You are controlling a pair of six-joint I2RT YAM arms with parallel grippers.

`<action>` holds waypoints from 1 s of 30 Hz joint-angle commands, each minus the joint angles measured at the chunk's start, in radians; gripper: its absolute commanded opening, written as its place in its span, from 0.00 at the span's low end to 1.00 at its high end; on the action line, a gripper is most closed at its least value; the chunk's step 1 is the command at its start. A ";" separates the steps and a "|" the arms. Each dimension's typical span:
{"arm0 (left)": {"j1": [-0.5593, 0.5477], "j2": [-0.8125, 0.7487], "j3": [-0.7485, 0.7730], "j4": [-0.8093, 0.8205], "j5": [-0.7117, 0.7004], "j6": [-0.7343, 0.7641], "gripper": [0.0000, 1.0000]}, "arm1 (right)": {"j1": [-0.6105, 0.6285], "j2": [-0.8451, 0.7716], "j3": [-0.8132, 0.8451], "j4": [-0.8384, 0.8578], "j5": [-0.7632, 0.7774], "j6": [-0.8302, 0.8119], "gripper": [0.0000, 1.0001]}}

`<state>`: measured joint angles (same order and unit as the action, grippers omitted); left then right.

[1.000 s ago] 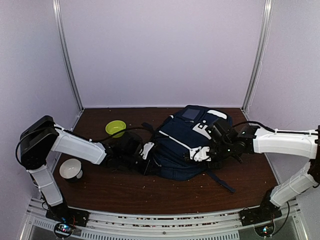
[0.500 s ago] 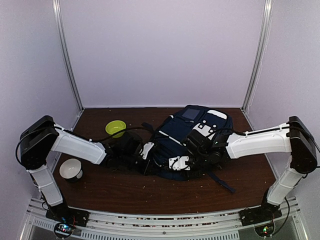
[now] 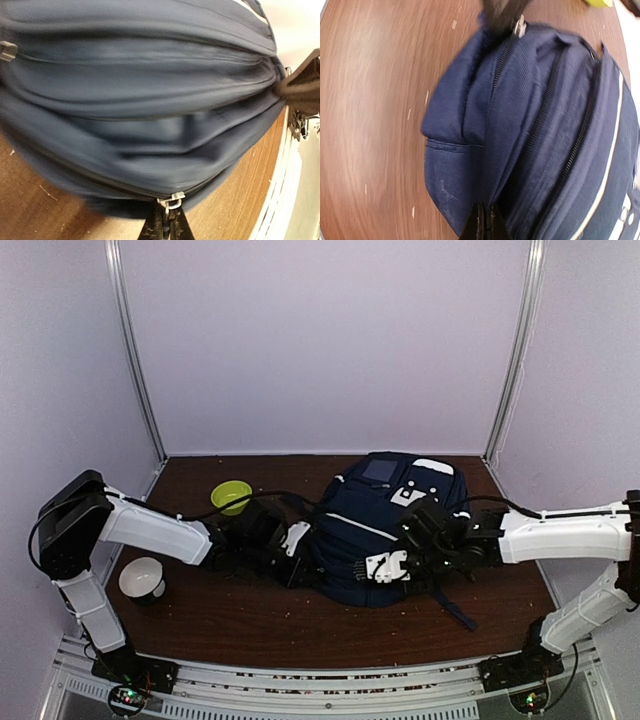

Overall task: Pack the student bag
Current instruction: Zip the largest pocket of the bag in the student bag, then hold the largest pocket of the student bag.

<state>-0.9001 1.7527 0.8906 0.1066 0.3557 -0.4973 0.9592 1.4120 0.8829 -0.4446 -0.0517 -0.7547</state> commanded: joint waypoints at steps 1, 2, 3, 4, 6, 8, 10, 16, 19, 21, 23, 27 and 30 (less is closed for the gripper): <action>0.040 -0.024 0.002 -0.087 -0.038 0.034 0.00 | -0.085 -0.104 -0.094 -0.193 0.065 -0.091 0.00; 0.046 -0.023 0.004 -0.089 -0.038 0.038 0.00 | -0.110 -0.124 -0.114 -0.202 0.072 -0.107 0.00; 0.050 -0.022 0.004 -0.092 -0.038 0.040 0.00 | -0.142 -0.139 -0.128 -0.205 0.077 -0.122 0.00; 0.054 -0.022 0.006 -0.095 -0.037 0.042 0.00 | -0.177 -0.152 -0.137 -0.209 0.076 -0.138 0.00; 0.059 -0.021 0.010 -0.101 -0.035 0.048 0.00 | -0.256 -0.169 -0.146 -0.214 0.076 -0.173 0.00; 0.061 -0.019 0.016 -0.111 -0.035 0.054 0.00 | -0.331 -0.177 -0.152 -0.195 0.087 -0.209 0.00; 0.061 -0.019 0.019 -0.112 -0.030 0.057 0.00 | -0.386 -0.175 -0.141 -0.195 0.082 -0.232 0.00; 0.061 -0.018 0.010 -0.072 0.018 0.044 0.00 | -0.367 -0.185 -0.043 -0.281 -0.143 -0.198 0.13; 0.061 -0.015 0.005 -0.051 0.028 0.031 0.00 | -0.287 -0.154 0.027 -0.298 -0.250 -0.124 0.22; 0.061 -0.013 0.002 -0.040 0.033 0.020 0.00 | -0.224 -0.117 0.062 -0.268 -0.284 -0.073 0.26; 0.061 -0.013 -0.002 -0.029 0.036 0.013 0.00 | -0.176 -0.068 0.093 -0.221 -0.316 0.003 0.28; 0.061 -0.015 -0.003 -0.027 0.042 0.007 0.00 | -0.105 0.064 0.173 -0.151 -0.307 0.071 0.32; 0.060 -0.023 -0.003 -0.032 0.041 0.009 0.00 | -0.094 0.174 0.243 -0.136 -0.303 0.109 0.34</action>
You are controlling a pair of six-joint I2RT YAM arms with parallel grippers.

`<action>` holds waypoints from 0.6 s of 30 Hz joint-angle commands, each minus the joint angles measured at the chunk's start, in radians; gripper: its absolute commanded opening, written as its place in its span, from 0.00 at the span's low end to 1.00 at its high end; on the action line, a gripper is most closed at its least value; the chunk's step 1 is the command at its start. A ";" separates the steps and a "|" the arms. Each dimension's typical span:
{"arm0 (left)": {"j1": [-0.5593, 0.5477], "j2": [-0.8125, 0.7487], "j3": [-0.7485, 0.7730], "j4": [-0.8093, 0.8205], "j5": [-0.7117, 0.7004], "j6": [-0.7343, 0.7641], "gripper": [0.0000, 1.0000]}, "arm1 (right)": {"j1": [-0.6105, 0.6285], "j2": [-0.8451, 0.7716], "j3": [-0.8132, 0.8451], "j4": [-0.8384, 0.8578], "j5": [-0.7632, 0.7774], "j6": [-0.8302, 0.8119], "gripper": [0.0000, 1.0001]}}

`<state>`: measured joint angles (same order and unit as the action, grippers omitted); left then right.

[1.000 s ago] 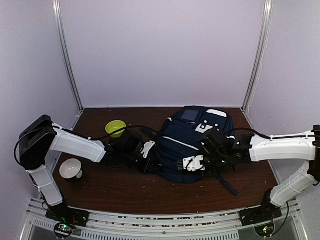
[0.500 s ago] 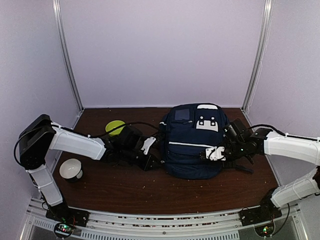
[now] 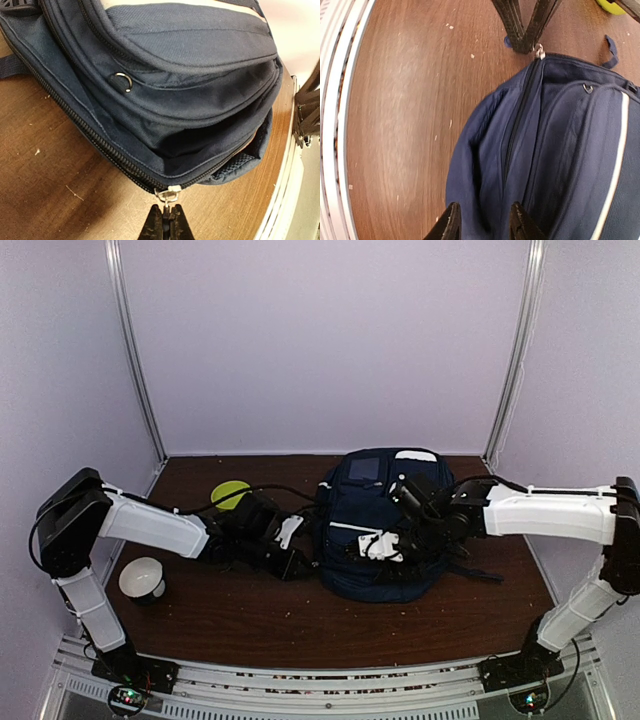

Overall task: Pack the student bag
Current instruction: Hold the largest pocket of the student bag.

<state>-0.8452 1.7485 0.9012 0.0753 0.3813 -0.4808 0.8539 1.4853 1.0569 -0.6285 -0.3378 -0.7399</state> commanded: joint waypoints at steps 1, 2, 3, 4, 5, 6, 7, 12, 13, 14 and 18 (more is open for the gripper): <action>0.006 -0.021 -0.013 -0.003 0.016 -0.006 0.00 | 0.011 0.117 0.078 0.066 -0.014 0.105 0.35; 0.006 -0.023 -0.012 -0.005 0.016 -0.005 0.00 | 0.011 0.126 0.072 0.090 -0.008 0.111 0.36; 0.006 -0.024 -0.010 -0.005 0.017 -0.005 0.00 | 0.012 0.133 0.065 0.118 0.003 0.116 0.37; 0.006 -0.024 -0.009 -0.006 0.017 -0.003 0.00 | 0.013 0.140 0.062 0.131 0.015 0.118 0.37; 0.006 -0.023 -0.007 -0.007 0.017 -0.002 0.00 | 0.014 0.150 0.067 0.135 0.024 0.119 0.37; 0.006 -0.023 -0.006 -0.006 0.018 -0.002 0.00 | 0.014 0.160 0.074 0.135 0.032 0.119 0.38; 0.006 -0.021 -0.005 -0.005 0.019 -0.003 0.00 | 0.013 0.168 0.080 0.135 0.036 0.120 0.38; 0.006 -0.014 0.000 0.004 0.024 -0.003 0.00 | 0.021 0.202 0.108 0.122 -0.013 0.116 0.38; 0.006 -0.014 0.001 0.005 0.026 -0.001 0.00 | 0.027 0.212 0.115 0.121 -0.017 0.117 0.38; 0.006 -0.014 0.001 0.005 0.026 -0.001 0.00 | 0.033 0.225 0.127 0.121 -0.016 0.120 0.38; 0.006 -0.019 -0.001 0.007 0.034 0.000 0.00 | 0.056 0.298 0.195 0.102 0.033 0.140 0.39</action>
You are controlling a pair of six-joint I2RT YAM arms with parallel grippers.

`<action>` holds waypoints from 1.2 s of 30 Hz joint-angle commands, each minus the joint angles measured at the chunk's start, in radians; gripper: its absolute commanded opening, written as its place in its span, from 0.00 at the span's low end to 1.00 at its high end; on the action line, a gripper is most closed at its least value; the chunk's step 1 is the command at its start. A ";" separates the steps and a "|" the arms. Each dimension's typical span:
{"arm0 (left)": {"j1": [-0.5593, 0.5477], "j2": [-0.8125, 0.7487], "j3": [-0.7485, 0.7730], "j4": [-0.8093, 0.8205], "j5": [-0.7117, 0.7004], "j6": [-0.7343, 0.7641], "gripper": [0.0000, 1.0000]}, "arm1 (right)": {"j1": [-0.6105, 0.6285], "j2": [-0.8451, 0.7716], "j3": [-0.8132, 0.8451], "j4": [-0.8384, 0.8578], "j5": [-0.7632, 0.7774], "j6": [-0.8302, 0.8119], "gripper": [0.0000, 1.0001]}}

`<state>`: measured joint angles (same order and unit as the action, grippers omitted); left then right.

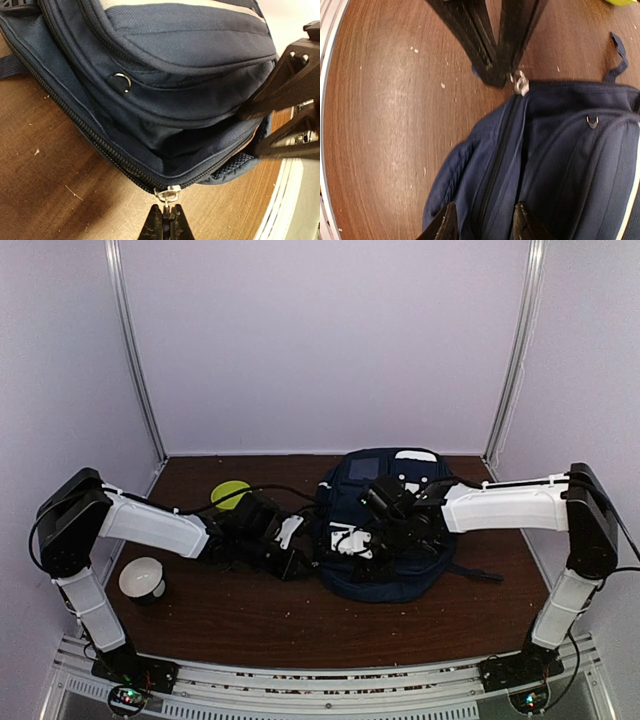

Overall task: Pack the student bag
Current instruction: Hold the largest pocket of the student bag, then unzip the largest pocket of the student bag.

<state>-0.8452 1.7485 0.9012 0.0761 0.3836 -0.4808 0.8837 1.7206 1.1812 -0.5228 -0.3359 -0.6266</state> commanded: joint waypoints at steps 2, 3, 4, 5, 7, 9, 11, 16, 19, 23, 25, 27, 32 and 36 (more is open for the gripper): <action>0.006 -0.024 -0.008 0.009 0.036 0.001 0.00 | 0.032 0.089 0.090 -0.005 0.041 0.028 0.37; 0.006 -0.028 -0.011 0.008 0.036 0.001 0.00 | 0.033 0.098 0.095 -0.010 0.039 0.026 0.32; 0.006 -0.031 -0.013 0.007 0.035 0.001 0.00 | 0.037 0.103 0.100 -0.018 0.035 0.023 0.24; 0.006 -0.033 -0.013 0.005 0.035 0.004 0.00 | 0.040 0.101 0.102 -0.026 0.027 0.021 0.16; 0.006 -0.033 -0.008 -0.002 0.032 0.012 0.00 | 0.052 0.076 0.090 -0.035 0.014 0.012 0.07; 0.006 -0.027 0.004 -0.017 0.029 0.026 0.00 | 0.072 0.016 0.048 -0.031 0.012 -0.012 0.02; 0.006 -0.018 0.028 -0.040 0.023 0.041 0.00 | 0.098 -0.041 0.015 -0.033 0.025 -0.032 0.00; 0.006 0.015 0.098 -0.111 -0.019 0.067 0.00 | 0.144 -0.139 -0.042 -0.080 0.035 -0.050 0.00; 0.007 0.029 0.130 -0.151 -0.054 0.077 0.00 | 0.150 -0.179 -0.069 -0.111 0.035 -0.051 0.00; 0.016 0.044 0.147 -0.188 -0.077 0.083 0.00 | 0.153 -0.242 -0.116 -0.140 0.043 -0.054 0.00; 0.024 0.048 0.150 -0.196 -0.085 0.084 0.00 | 0.152 -0.274 -0.141 -0.146 0.047 -0.056 0.00; 0.031 0.051 0.155 -0.204 -0.088 0.086 0.00 | 0.153 -0.295 -0.153 -0.159 0.049 -0.057 0.00; 0.047 0.070 0.181 -0.213 -0.092 0.101 0.00 | 0.153 -0.334 -0.179 -0.170 0.045 -0.057 0.00; 0.061 0.104 0.229 -0.234 -0.102 0.117 0.00 | 0.152 -0.340 -0.186 -0.169 0.043 -0.053 0.00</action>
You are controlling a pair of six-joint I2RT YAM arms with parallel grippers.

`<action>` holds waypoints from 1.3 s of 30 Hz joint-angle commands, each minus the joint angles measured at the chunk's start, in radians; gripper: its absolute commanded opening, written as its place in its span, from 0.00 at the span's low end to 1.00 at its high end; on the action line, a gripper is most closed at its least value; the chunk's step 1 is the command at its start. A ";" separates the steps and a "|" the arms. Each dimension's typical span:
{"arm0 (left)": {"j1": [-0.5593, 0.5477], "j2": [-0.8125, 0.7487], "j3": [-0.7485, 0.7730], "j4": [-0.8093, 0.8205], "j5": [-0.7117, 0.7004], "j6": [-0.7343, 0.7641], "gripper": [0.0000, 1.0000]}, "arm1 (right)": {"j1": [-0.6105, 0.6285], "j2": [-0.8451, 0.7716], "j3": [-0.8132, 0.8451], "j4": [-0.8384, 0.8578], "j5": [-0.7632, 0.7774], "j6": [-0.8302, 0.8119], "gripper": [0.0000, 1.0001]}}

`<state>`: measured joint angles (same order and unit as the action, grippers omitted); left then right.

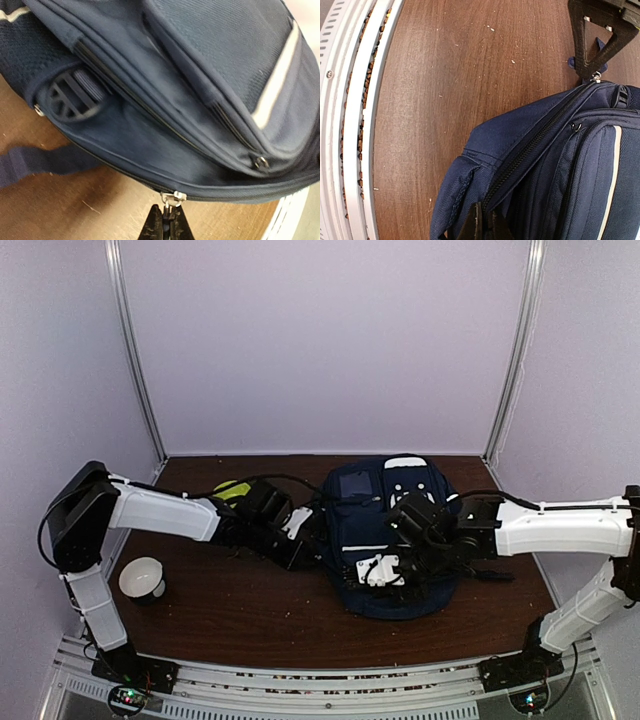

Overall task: Pack the student bag
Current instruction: Unzip the largest pocket of the student bag.

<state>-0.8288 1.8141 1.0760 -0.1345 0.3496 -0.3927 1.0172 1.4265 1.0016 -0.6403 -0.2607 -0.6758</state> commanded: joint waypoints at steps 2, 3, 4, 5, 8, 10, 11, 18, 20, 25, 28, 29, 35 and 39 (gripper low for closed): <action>0.058 0.057 0.077 -0.036 -0.079 0.031 0.00 | 0.019 -0.046 -0.010 -0.048 -0.032 -0.002 0.00; 0.063 0.067 0.088 -0.043 -0.087 0.032 0.00 | 0.019 -0.046 -0.012 -0.044 -0.033 0.000 0.00; 0.068 0.073 0.094 -0.046 -0.102 0.034 0.00 | 0.018 -0.044 -0.012 -0.043 -0.035 0.002 0.00; 0.073 0.075 0.099 -0.043 -0.123 0.035 0.00 | 0.019 -0.043 -0.013 -0.039 -0.037 0.003 0.00; 0.086 0.084 0.112 -0.030 -0.148 0.034 0.00 | 0.019 -0.040 -0.014 -0.032 -0.042 0.008 0.00; 0.087 0.094 0.130 -0.031 -0.145 0.034 0.00 | 0.018 -0.040 -0.014 -0.032 -0.044 0.010 0.00; 0.087 0.099 0.137 -0.030 -0.141 0.034 0.00 | 0.019 -0.040 -0.015 -0.029 -0.045 0.010 0.00; 0.093 0.129 0.153 -0.027 -0.153 0.021 0.00 | 0.019 -0.037 -0.020 -0.021 -0.050 0.015 0.00; 0.098 0.139 0.160 -0.031 -0.159 0.015 0.00 | 0.018 -0.037 -0.021 -0.020 -0.051 0.016 0.00; 0.108 0.169 0.183 -0.028 -0.161 0.008 0.00 | 0.019 -0.032 -0.018 -0.017 -0.051 0.018 0.00; 0.113 0.182 0.192 -0.030 -0.167 0.008 0.00 | 0.018 -0.032 -0.020 -0.017 -0.051 0.020 0.00; 0.116 0.187 0.195 -0.030 -0.164 0.008 0.00 | 0.020 -0.032 -0.020 -0.016 -0.051 0.021 0.00; 0.118 0.190 0.203 -0.034 -0.147 0.008 0.01 | 0.020 -0.025 -0.017 -0.009 -0.048 0.027 0.00; 0.117 0.158 0.176 -0.036 -0.157 0.011 0.09 | 0.018 -0.012 -0.013 -0.001 -0.043 0.033 0.01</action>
<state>-0.7364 1.9995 1.2545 -0.1856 0.2367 -0.3767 1.0210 1.4231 0.9882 -0.6353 -0.2619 -0.6556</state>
